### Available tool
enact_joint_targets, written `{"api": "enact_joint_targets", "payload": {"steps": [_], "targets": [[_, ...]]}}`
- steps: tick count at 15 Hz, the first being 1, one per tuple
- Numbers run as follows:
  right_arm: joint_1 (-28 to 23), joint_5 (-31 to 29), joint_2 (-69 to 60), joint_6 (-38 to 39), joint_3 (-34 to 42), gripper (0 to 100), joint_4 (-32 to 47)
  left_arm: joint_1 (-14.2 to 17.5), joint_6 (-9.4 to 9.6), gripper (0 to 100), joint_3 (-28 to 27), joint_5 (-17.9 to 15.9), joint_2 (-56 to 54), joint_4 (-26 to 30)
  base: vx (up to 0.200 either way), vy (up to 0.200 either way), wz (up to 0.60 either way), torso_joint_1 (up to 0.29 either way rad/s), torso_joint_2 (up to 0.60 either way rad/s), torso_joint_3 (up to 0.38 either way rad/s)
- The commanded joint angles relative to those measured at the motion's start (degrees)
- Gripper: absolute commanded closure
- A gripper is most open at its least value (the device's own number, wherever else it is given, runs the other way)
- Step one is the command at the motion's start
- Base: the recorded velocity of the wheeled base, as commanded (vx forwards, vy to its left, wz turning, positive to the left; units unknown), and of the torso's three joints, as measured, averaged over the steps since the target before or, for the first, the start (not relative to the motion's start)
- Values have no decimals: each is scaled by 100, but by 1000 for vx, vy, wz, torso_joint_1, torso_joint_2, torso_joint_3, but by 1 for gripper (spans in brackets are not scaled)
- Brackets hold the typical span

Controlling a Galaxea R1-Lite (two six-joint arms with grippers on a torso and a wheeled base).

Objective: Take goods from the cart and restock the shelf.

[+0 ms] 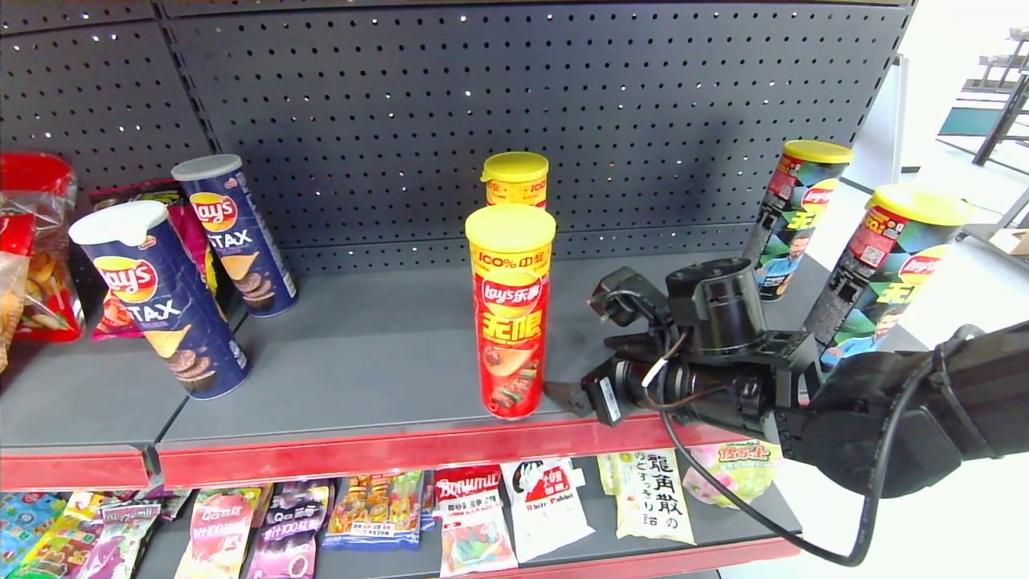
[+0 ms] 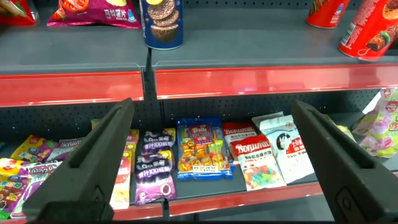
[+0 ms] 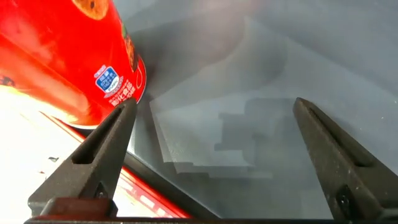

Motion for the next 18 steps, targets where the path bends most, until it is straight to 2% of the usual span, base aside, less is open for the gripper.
{"api": "enact_joint_targets", "payload": {"steps": [1, 4, 7, 9, 10, 11, 12, 14, 16, 17, 18], "targets": [[13, 0, -12, -1, -5, 0, -1, 2, -2, 0, -1, 1, -3, -1, 0, 0, 0, 0, 0, 0], [4, -9, -100, -1, 22, 0, -1, 2, -2, 0, -1, 1, -3, -1, 0, 0, 0, 0, 0, 0], [154, -53, -1032, 25, 417, 0, -10, 2, -2, 0, -1, 1, -3, -1, 0, 0, 0, 0, 0, 0], [382, -61, -2271, 16, 1217, 0, 8, 2, -2, 0, -1, 1, -3, -1, 0, 0, 0, 0, 0, 0], [408, -53, -2737, 7, 1586, 0, 8, 2, -2, 0, -1, 1, -3, -1, 0, 0, 0, 0, 0, 0], [408, -53, -2772, -1, 1613, 0, 8, 2, -2, 0, -1, 1, -3, -1, 0, 0, 0, 0, 0, 0], [373, -26, -3502, -1, 2166, 0, 8, 2, -2, 0, -1, 1, -3, -1, 0, 0, 0, 0, 0, 0], [31, 0, -4548, -63, 2825, 0, 8, 2, -2, 0, -1, 1, -3, -1, 0, 0, 0, 0, 0, 0], [-1209, 554, -5822, -309, 3704, 0, 43, 2, -2, 0, -1, 1, -3, -1, 0, 0, 0, 0, 0, 0], [-1534, 765, -6077, -344, 3942, 0, 61, 2, -2, 0, -1, 1, -3, -1, 0, 0, 0, 0, 0, 0], [-2404, 1213, -6833, -458, 4618, 0, 96, 2, -2, 0, -1, 1, -3, -1, 0, 0, 0, 0, 0, 0]]}}
